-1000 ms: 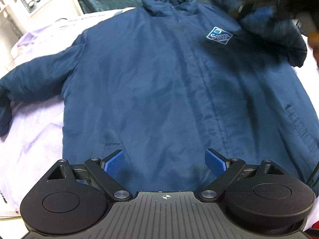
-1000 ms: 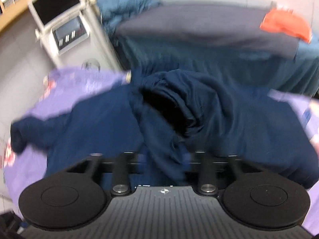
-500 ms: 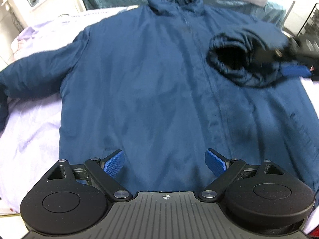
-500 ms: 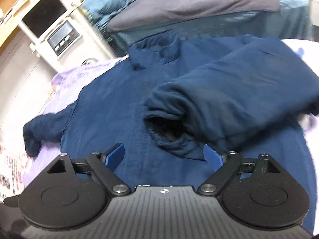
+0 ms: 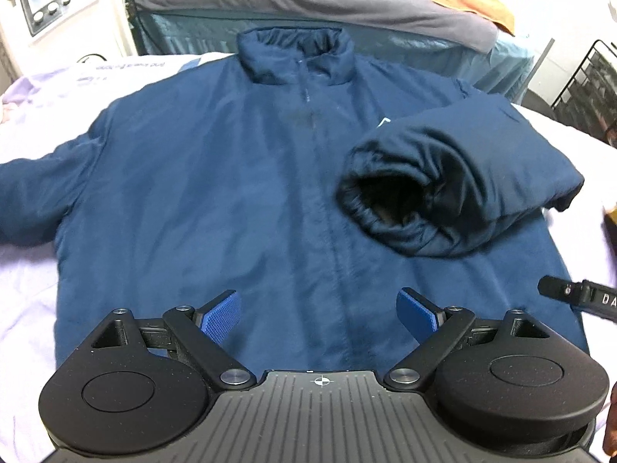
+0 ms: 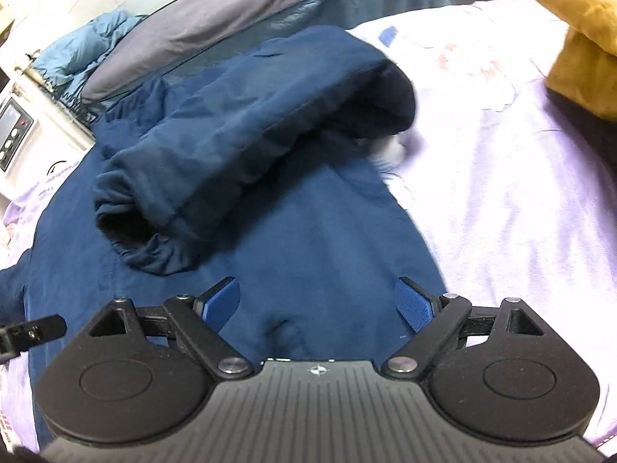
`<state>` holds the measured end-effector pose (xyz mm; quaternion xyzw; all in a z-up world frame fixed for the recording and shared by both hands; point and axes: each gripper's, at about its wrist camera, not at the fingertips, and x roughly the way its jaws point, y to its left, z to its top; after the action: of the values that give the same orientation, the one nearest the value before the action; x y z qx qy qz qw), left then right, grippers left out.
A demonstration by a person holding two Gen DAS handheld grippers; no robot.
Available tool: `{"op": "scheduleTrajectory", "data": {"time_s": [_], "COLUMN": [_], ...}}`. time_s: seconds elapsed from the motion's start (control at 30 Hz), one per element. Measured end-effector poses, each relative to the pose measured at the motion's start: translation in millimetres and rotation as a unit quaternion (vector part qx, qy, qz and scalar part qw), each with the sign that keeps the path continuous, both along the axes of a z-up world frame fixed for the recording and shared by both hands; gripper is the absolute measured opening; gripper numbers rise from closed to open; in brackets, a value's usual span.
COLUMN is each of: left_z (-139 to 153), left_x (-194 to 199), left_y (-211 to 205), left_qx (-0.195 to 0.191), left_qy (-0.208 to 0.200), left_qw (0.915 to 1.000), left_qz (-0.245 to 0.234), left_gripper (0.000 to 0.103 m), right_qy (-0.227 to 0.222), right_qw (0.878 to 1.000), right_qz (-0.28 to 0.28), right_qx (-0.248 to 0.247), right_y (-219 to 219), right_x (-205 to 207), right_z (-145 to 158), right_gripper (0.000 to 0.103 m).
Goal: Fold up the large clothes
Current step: 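Lay the sleeve across the jacket front and open the right gripper, then grasp the other sleeve cuff with the left gripper and lift it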
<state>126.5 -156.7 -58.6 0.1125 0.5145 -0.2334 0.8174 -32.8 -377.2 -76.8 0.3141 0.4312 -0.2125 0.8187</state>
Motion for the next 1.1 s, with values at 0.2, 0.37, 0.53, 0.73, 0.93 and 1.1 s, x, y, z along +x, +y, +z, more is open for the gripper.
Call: {"op": "scheduleTrajectory", "data": {"time_s": [0.2,0.37,0.53,0.73,0.93,1.1], "left_z": [-3.5,-7.6,-10.4,-10.3,-38.0,-69.8], "left_x": [1.8,5.3,13.8,33.5,50.1,57.5], "left_y": [-6.8,-12.0,-23.3,-53.6,-112.6,-139.6], "left_qx": [-0.003,-0.023,-0.06,-0.139,-0.124,-0.105], "left_qy": [0.005,0.006,0.011,0.036,0.008,0.017], "left_qw": [0.9998,0.999,0.9971,0.9889,0.992,0.9926], "left_qz": [0.017,0.038,0.046,0.038,-0.021,-0.059], "left_gripper": [0.103,0.103,0.103,0.103,0.103,0.103], "right_qy": [-0.005,-0.004,-0.003,0.002,0.011,0.017], "right_qw": [1.0,1.0,1.0,1.0,1.0,1.0], "right_qz": [-0.005,-0.014,-0.016,-0.005,-0.002,-0.004], "right_qx": [-0.001,-0.001,-0.004,-0.009,-0.003,0.002], "right_y": [-6.9,-17.2,-26.3,-28.4,-28.8,-29.0], "right_x": [-5.7,-15.4,-18.8,-19.3,-22.4,-31.2], "right_z": [0.4,-1.7,0.4,0.5,-2.4,-2.6], "right_gripper": [0.09,0.09,0.09,0.09,0.09,0.09]}}
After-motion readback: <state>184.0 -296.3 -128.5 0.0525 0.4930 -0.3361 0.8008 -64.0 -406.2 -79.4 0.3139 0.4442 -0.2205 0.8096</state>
